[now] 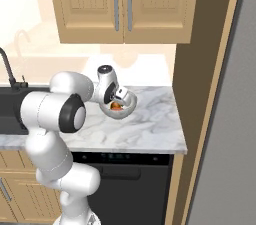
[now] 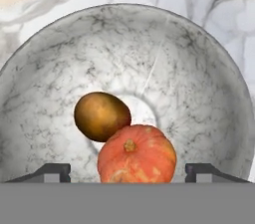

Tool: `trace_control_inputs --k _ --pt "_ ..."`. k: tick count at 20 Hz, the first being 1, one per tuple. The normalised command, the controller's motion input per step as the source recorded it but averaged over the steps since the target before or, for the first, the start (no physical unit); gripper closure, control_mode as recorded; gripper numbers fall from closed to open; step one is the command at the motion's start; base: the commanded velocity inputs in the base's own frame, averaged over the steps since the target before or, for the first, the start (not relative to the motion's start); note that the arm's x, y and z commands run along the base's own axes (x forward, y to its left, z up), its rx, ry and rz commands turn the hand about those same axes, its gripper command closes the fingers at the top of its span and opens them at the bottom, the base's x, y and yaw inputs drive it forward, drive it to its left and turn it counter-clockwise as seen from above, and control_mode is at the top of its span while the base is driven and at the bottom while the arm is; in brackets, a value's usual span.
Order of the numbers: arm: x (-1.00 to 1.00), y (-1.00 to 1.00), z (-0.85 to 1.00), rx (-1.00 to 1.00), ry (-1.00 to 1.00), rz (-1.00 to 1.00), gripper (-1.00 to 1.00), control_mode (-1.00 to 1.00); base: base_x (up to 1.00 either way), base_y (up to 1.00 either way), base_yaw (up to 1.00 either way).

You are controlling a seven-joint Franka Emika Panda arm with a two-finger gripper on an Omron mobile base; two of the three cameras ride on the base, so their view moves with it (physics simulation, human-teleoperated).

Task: Take the mango, mushroom, and squash from the freezer and place them in the bowl on the counter.

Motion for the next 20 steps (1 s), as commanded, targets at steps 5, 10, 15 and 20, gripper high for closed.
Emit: trace_control_inputs --k 5,10,15,20 --pt "0.0 0.0 0.29 0.0 0.0 0.0 -1.0 -1.0 0.0 0.0 0.0" --pt "-0.1 0.0 0.44 0.0 0.0 -0.01 -1.0 -1.0 0.0 0.0 0.0" --pt "-0.39 0.0 0.21 0.0 -0.09 0.0 -1.0 -1.0 0.0 0.0 0.0" --pt "-0.44 0.0 0.0 0.0 -0.14 0.0 -1.0 -1.0 0.0 0.0 0.0"
